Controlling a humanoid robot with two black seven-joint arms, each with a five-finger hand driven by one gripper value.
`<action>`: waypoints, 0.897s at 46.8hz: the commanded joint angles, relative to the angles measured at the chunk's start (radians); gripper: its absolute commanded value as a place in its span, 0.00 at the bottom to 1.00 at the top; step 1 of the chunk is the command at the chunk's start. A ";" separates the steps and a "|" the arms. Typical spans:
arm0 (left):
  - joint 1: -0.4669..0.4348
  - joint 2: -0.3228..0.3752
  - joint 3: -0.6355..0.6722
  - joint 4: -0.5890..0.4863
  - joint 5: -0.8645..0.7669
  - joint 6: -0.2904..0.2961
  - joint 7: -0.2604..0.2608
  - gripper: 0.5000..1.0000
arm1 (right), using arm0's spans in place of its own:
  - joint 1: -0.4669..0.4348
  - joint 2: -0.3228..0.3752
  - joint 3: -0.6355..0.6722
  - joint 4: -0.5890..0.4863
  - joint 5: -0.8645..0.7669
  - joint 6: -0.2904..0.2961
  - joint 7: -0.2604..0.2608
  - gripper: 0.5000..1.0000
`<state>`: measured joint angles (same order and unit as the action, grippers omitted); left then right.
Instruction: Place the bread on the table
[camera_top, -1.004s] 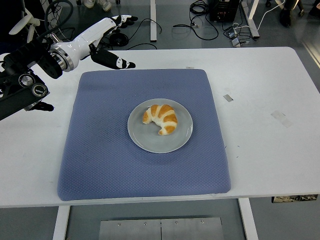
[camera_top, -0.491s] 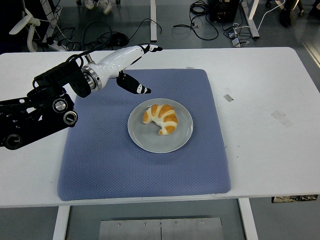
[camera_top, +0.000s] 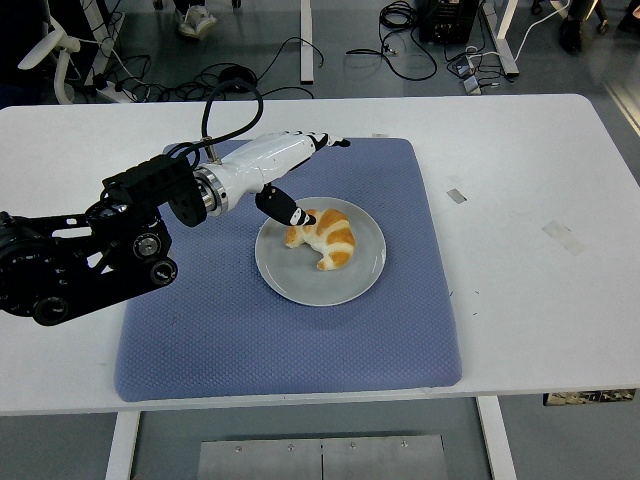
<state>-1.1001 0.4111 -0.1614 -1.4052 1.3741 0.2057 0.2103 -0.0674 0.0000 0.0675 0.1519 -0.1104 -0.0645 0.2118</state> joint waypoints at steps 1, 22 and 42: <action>-0.003 0.000 0.029 0.000 0.028 0.000 0.009 0.87 | 0.000 0.000 0.000 0.000 0.000 0.000 0.000 1.00; -0.021 -0.008 0.068 0.002 0.051 -0.065 0.034 0.87 | 0.000 0.000 0.000 0.000 0.000 0.000 0.000 1.00; -0.043 -0.034 0.063 0.031 0.048 -0.161 0.024 0.83 | 0.000 0.000 0.000 0.000 0.000 0.000 0.000 1.00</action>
<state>-1.1419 0.3775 -0.0953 -1.3822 1.4218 0.0689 0.2360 -0.0675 0.0000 0.0675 0.1518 -0.1104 -0.0643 0.2120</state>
